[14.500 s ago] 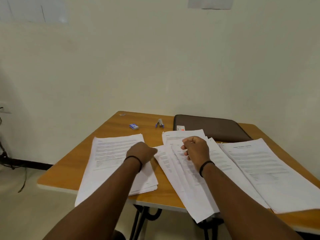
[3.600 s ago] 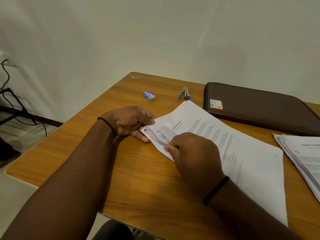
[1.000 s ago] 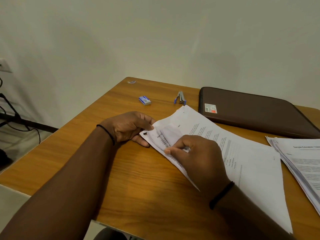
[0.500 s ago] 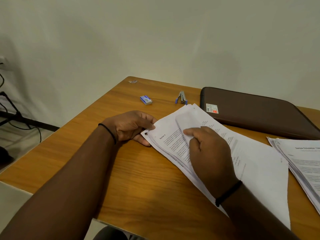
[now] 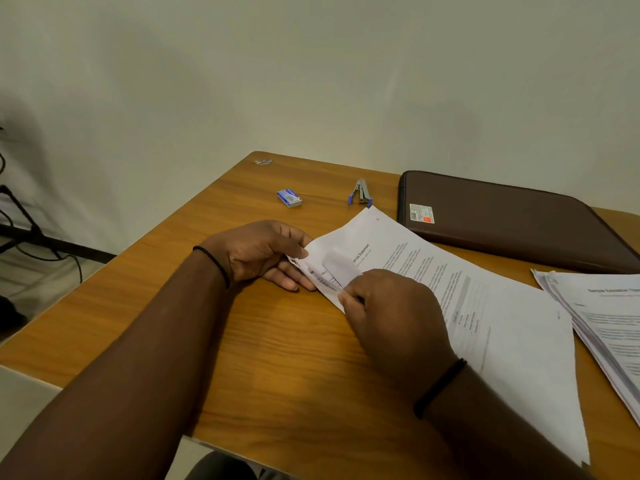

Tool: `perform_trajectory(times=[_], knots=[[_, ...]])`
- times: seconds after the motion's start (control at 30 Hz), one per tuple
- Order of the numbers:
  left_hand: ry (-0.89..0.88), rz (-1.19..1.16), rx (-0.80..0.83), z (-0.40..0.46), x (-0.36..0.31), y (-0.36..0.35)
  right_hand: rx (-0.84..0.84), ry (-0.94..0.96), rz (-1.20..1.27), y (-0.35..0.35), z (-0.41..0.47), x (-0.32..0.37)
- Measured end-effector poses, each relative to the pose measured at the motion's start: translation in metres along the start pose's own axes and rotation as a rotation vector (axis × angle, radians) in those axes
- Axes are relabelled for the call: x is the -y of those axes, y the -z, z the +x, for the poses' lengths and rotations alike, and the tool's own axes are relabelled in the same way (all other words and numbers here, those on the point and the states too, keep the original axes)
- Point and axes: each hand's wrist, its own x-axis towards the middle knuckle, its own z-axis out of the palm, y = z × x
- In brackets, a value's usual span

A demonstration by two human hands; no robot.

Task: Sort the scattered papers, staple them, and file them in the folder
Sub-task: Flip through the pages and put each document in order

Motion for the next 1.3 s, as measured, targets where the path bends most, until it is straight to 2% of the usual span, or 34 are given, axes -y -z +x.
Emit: perform_trajectory(times=[0.13,0.23,0.37,0.5,0.6,0.77,0.87,0.93,1.17,1.3], knots=[[-0.013,0.017,-0.048,0.001,0.002,0.002,-0.04,-0.083,0.199,-0.002,-0.001,-0.006],[-0.018,0.021,-0.059,0.003,0.003,0.003,-0.243,-0.151,0.318,0.002,-0.003,-0.004],[-0.02,0.024,-0.049,0.002,0.002,0.002,-0.4,-0.199,0.404,0.006,-0.001,-0.009],[-0.014,0.012,-0.041,0.001,0.001,0.001,-0.599,-0.112,0.316,0.001,0.0,-0.018],[-0.009,0.003,-0.039,0.002,0.001,0.001,-0.645,-0.102,0.283,-0.001,0.0,-0.023],[-0.01,-0.001,-0.04,0.001,0.002,0.002,-0.55,-0.017,0.202,0.0,0.0,-0.017],[-0.011,-0.006,-0.049,0.0,0.001,0.003,-0.244,0.105,0.056,0.002,0.001,-0.008],[-0.01,-0.011,-0.052,0.0,0.001,0.003,-0.118,0.083,0.055,0.001,-0.003,-0.004],[0.0,-0.022,-0.026,-0.001,0.0,0.0,-0.135,0.123,-0.011,-0.009,0.0,-0.001],[0.001,-0.024,-0.013,-0.001,0.0,0.0,-0.07,0.082,0.014,-0.008,0.0,-0.001]])
